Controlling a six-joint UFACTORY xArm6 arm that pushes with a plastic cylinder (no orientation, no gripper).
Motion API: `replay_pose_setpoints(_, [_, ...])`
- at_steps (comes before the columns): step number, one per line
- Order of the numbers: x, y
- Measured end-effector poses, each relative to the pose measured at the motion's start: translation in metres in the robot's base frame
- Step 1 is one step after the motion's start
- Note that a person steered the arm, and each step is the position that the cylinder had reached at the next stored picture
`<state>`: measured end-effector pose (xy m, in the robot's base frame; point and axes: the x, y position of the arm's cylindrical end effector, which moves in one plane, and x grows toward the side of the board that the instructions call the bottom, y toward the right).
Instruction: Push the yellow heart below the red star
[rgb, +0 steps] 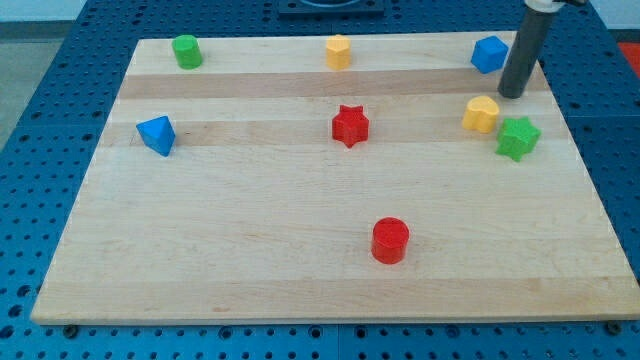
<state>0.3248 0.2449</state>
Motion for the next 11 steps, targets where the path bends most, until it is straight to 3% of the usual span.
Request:
replay_pose_setpoints(3, [0.035, 0.001])
replay_pose_setpoints(7, [0.039, -0.134])
replay_pose_setpoints(11, [0.073, -0.127])
